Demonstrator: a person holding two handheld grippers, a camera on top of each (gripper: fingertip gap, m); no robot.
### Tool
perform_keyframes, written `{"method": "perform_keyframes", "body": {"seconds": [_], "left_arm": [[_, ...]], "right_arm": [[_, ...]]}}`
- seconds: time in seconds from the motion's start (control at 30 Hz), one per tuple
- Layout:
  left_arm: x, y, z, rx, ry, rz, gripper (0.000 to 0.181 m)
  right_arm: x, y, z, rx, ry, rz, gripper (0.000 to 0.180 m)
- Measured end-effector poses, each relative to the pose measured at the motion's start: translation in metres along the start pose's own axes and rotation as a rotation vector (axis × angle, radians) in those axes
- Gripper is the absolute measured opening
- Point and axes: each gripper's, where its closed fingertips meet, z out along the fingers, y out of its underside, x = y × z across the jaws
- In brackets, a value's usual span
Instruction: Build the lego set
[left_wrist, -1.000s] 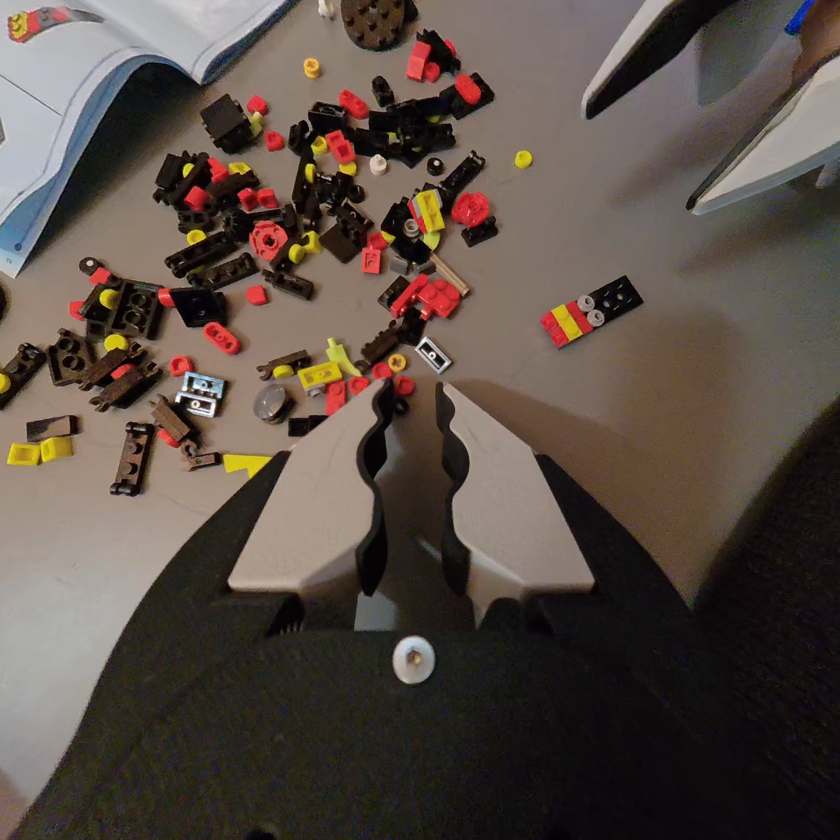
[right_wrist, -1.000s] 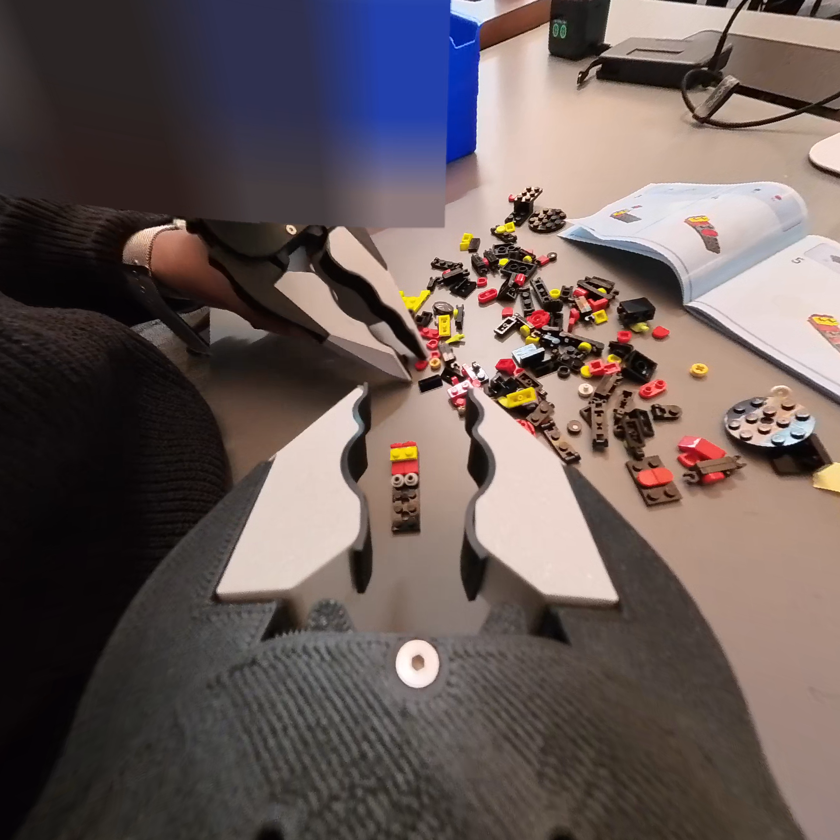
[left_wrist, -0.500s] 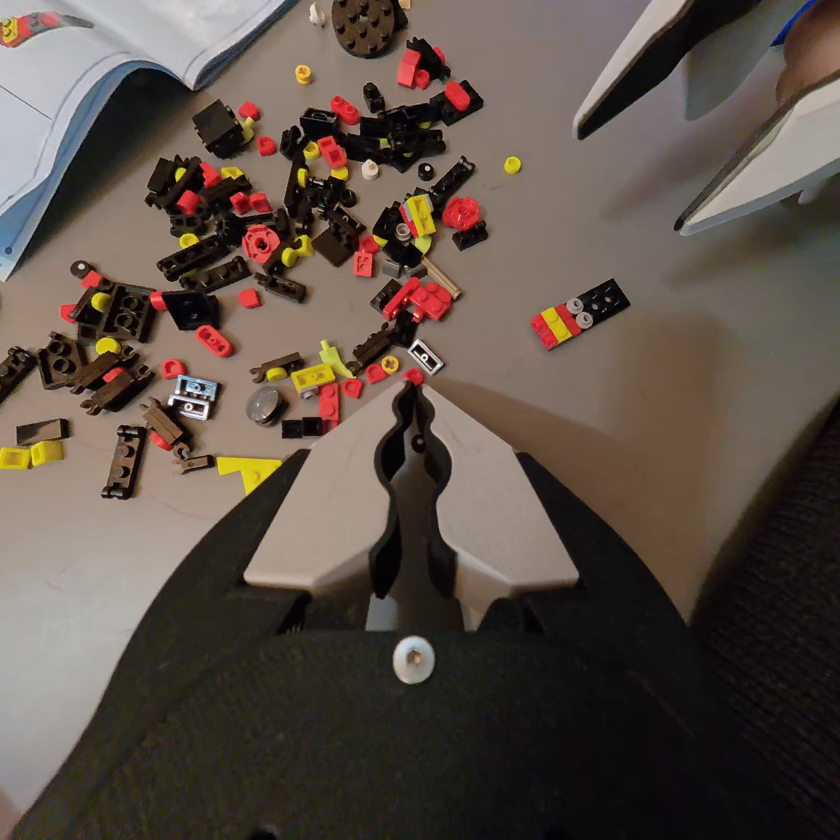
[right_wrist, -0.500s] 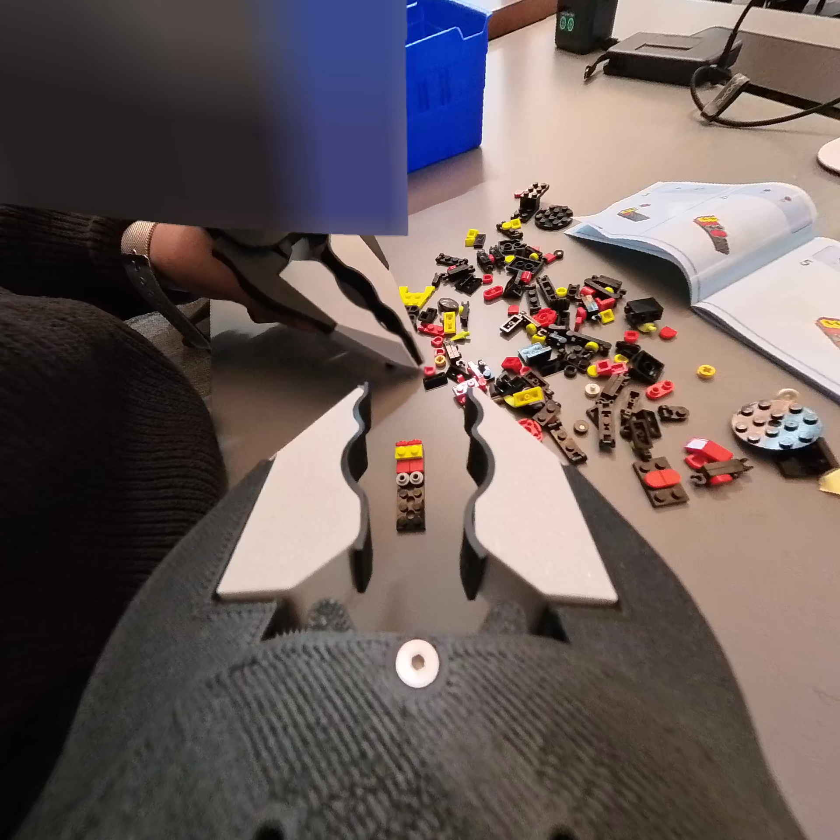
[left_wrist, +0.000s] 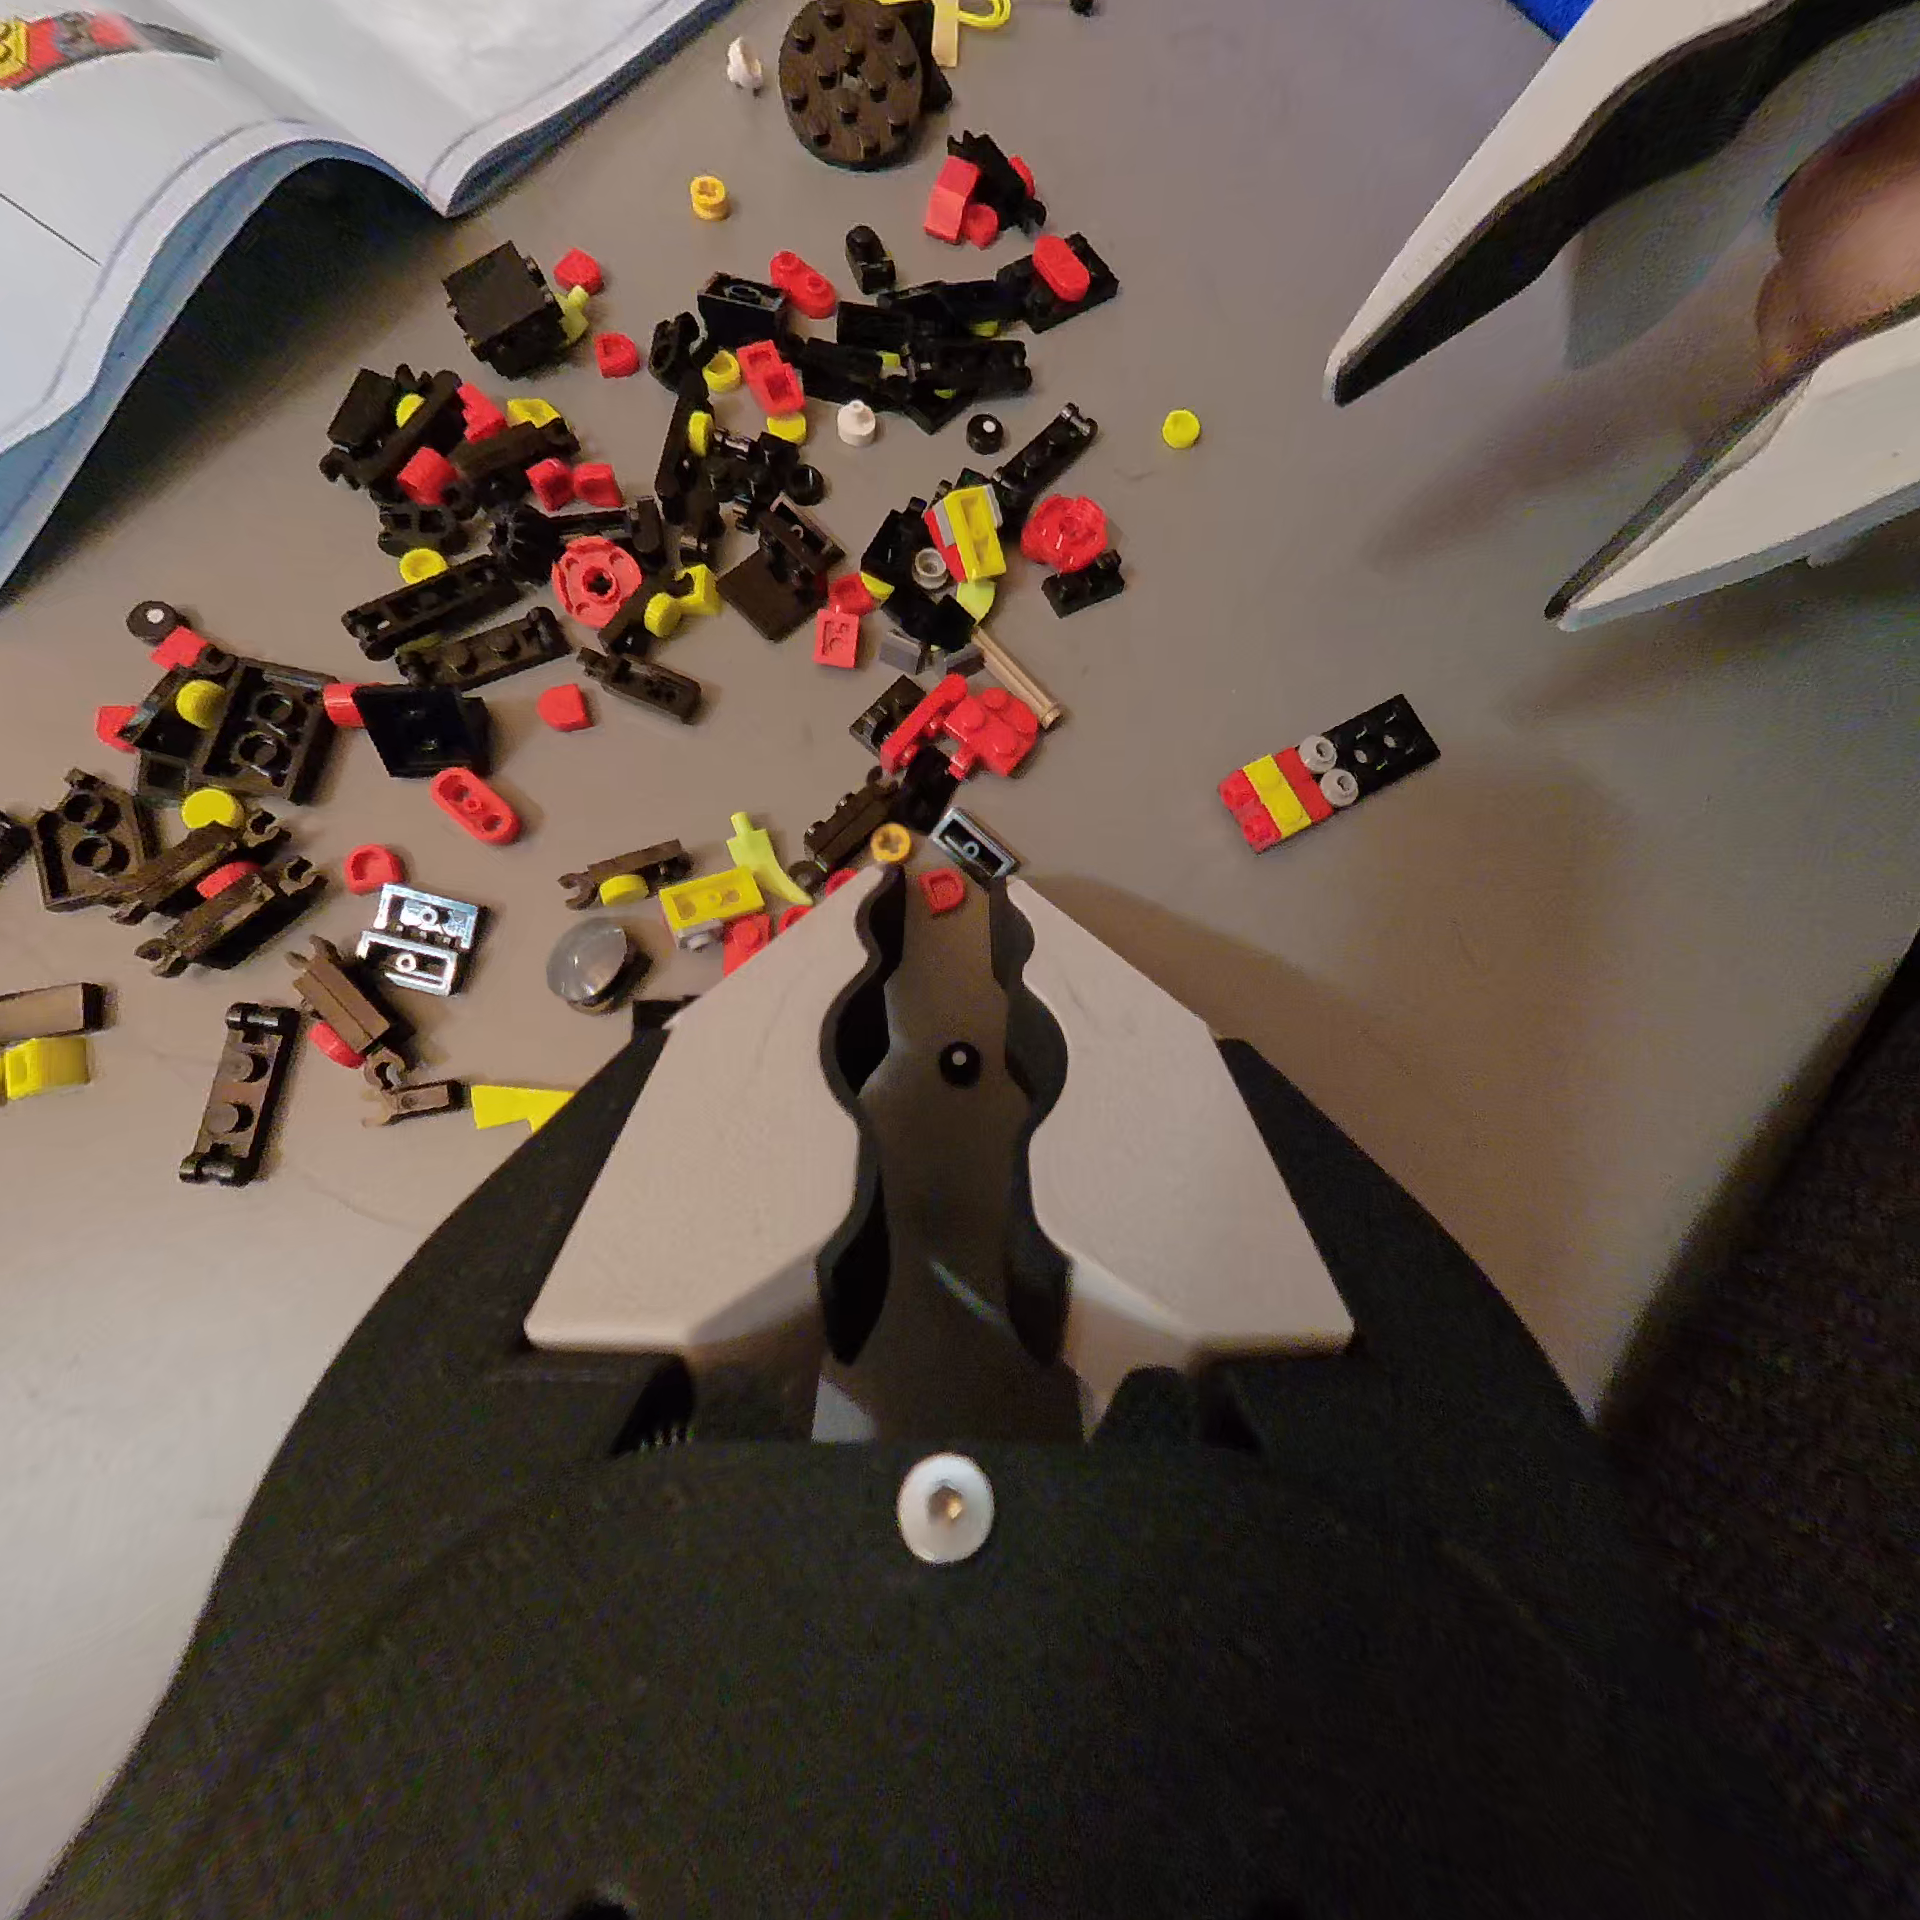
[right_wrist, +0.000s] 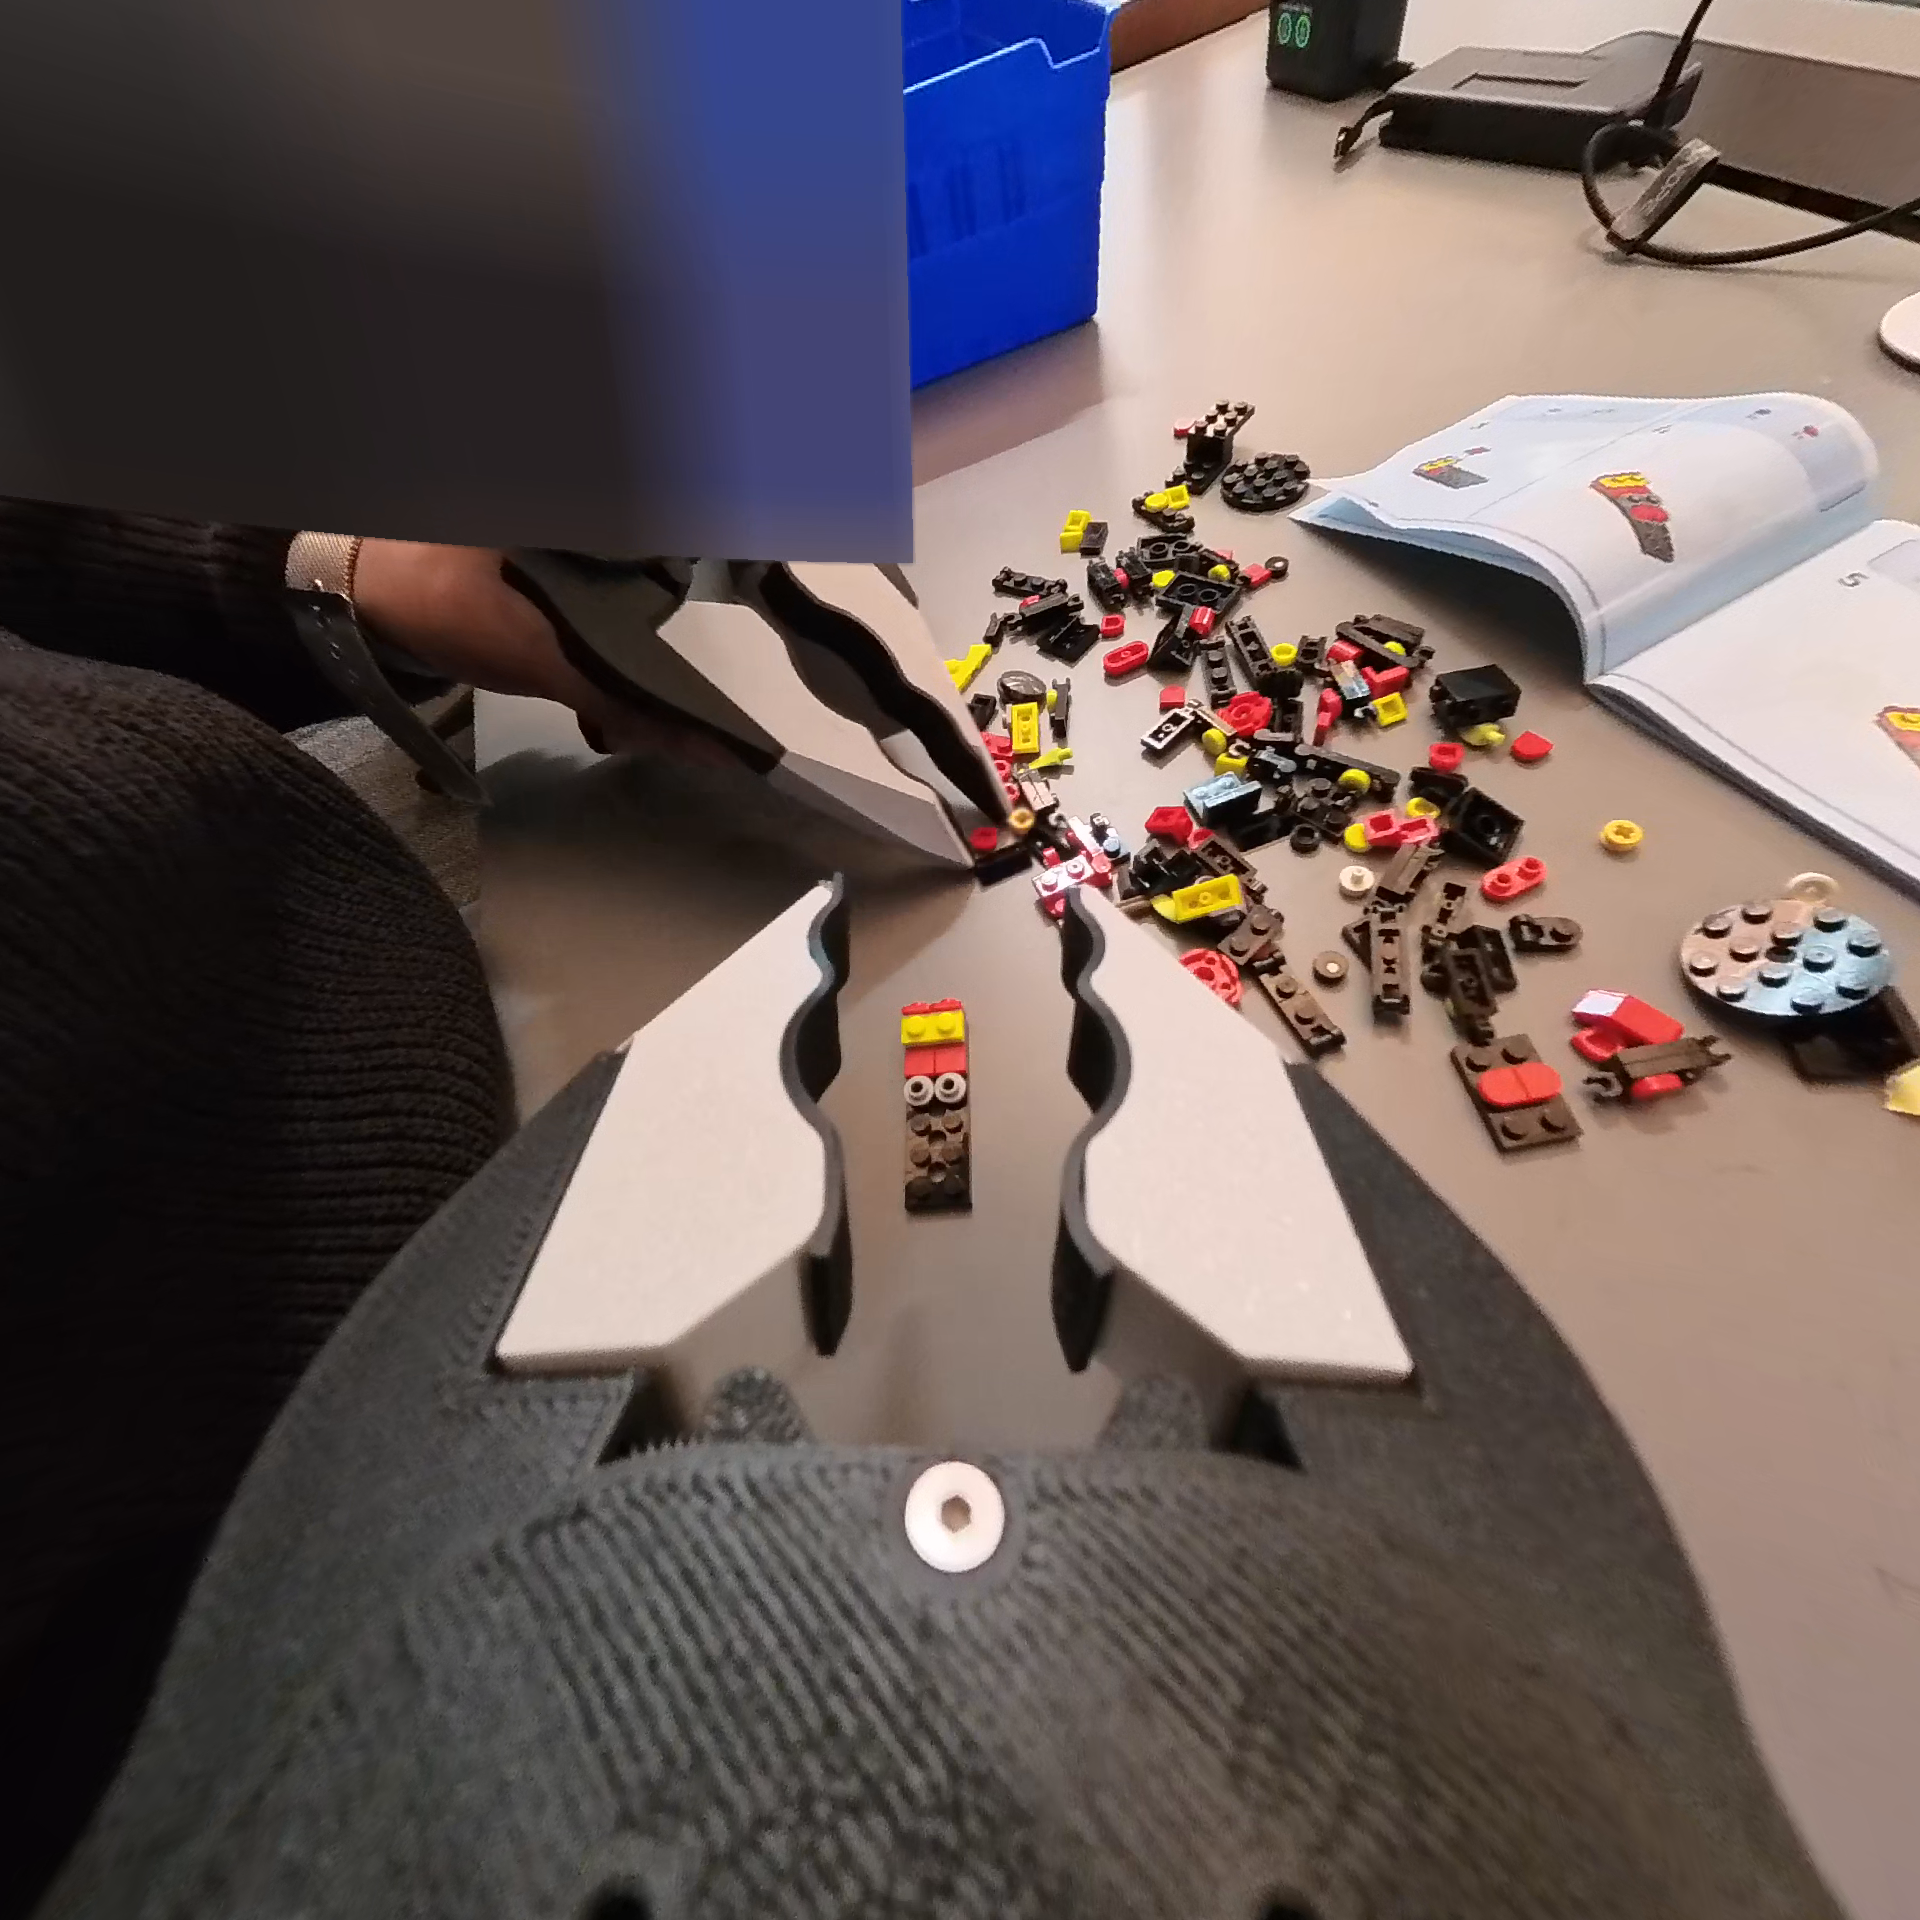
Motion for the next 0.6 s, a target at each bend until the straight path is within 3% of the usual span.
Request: {"method": "perform_keyframes", "body": {"seconds": [0.4, 0.5, 0.6], "left_arm": [[0.002, -0.010, -0.008, 0.064, 0.044, -0.058, 0.006], [0.021, -0.027, -0.018, 0.163, 0.241, -0.217, 0.005], [0.035, -0.055, -0.041, 0.311, 0.554, -0.524, 0.005]], "right_arm": [[0.001, 0.000, 0.000, -0.003, 0.004, -0.003, 0.040], [-0.004, -0.003, -0.001, 0.011, -0.011, -0.032, 0.037], [-0.009, -0.008, -0.002, 0.030, -0.004, -0.117, 0.030]]}}
